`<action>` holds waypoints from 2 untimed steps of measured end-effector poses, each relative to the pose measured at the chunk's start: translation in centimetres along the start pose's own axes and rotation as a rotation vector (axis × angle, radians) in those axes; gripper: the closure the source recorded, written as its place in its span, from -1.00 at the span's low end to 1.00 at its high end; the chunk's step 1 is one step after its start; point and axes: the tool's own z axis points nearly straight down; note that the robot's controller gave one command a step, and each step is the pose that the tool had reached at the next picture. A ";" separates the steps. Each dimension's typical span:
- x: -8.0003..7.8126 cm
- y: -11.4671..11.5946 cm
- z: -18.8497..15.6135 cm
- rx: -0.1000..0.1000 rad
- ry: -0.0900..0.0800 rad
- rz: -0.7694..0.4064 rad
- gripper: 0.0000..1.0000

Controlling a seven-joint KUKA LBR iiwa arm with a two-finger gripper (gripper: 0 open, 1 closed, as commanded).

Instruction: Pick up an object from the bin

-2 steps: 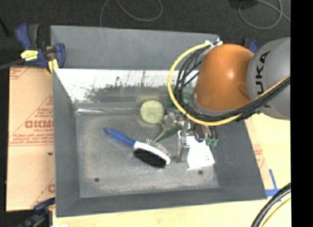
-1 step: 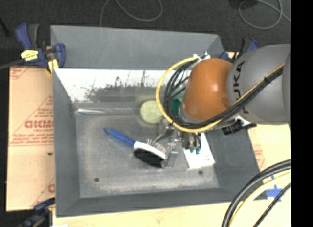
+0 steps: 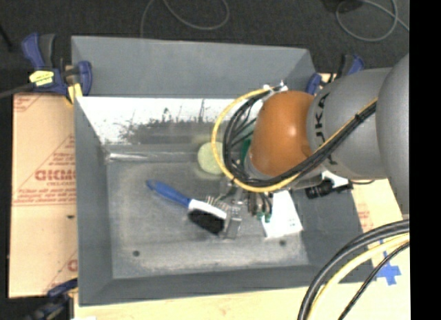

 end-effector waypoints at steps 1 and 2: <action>0.1 0.2 1.1 0.000 -0.001 0.014 -1.00; 0.8 0.4 5.9 0.000 0.001 0.057 -1.00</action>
Offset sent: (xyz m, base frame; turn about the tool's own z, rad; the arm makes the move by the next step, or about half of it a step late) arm -0.0067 0.0062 -0.0566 0.0596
